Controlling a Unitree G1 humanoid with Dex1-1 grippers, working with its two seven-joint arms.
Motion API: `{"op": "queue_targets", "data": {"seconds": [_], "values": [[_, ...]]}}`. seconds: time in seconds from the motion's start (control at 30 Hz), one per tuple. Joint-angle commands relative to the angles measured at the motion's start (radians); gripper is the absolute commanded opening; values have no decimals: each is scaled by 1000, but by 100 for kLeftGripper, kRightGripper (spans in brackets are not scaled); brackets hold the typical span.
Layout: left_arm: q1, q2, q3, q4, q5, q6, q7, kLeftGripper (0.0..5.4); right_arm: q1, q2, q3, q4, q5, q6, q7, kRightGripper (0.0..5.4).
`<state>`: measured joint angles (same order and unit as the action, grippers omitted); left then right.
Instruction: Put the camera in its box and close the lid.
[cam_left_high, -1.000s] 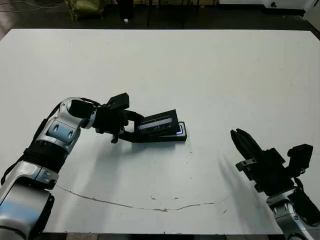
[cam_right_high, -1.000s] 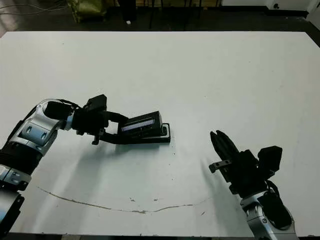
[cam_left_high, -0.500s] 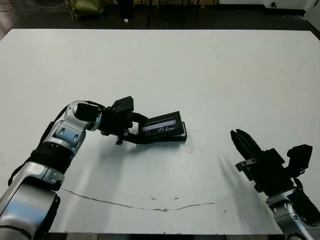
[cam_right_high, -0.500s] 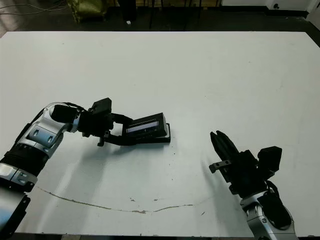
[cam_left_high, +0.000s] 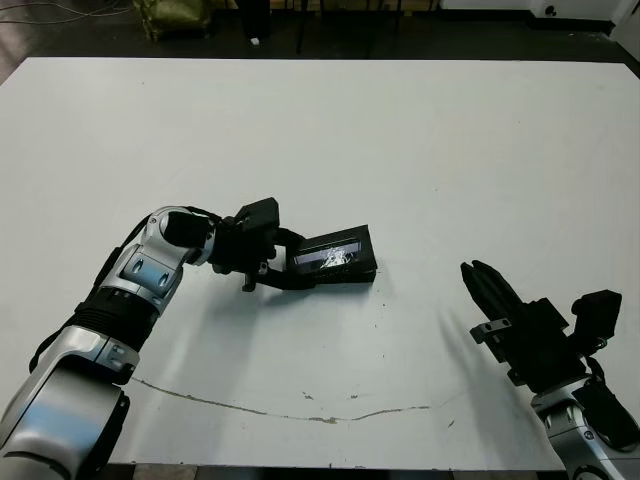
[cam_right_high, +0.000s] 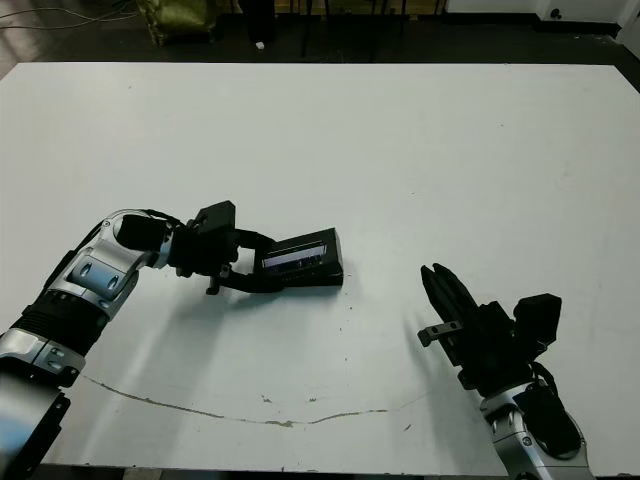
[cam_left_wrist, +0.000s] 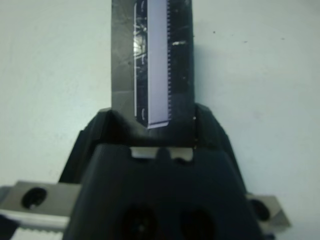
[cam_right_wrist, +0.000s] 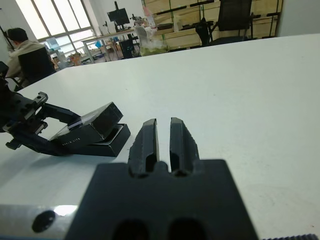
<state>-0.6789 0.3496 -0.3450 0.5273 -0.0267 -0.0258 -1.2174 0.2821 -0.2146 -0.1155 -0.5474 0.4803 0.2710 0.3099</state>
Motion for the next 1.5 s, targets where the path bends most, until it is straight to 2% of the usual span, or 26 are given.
{"op": "queue_targets", "data": {"seconds": [0.03, 0.23, 0.43, 0.67, 0.77, 0.9, 1.07, 1.23, 1.3, 1.5], "values": [[11, -17, -24, 18, 20, 21, 1, 221, 18, 1, -1, -24, 8, 36, -25, 0], [-1, -2, -41, 5, 53, 14, 1, 221, 20, -7, -1, -34, 13, 40, -26, 0], [-23, 12, -64, -33, 83, 83, -6, 221, 22, -2, 8, -34, 12, 33, -30, 0], [-70, 22, -117, -87, 158, 239, 17, 221, 14, -1, 8, 14, 7, 7, -6, 0], [-89, 27, -141, -121, 184, 300, 17, 221, 10, 4, 10, 42, -4, -30, 14, 0], [-104, 36, -170, -175, 210, 367, 13, 221, 11, 4, 9, 56, 9, -22, 15, 0], [-117, 47, -206, -211, 230, 397, 0, 221, 5, 12, 12, 89, 2, -59, 34, 0], [-133, 47, -230, -218, 228, 420, -23, 221, 8, 17, 16, 81, -23, -52, 15, 0], [-137, 45, -236, -218, 225, 428, -28, 221, 3, 17, 15, 102, -28, -72, 29, 0], [-149, 38, -250, -208, 227, 407, -30, 221, 5, 21, 17, 100, -13, -63, 26, 0]]}}
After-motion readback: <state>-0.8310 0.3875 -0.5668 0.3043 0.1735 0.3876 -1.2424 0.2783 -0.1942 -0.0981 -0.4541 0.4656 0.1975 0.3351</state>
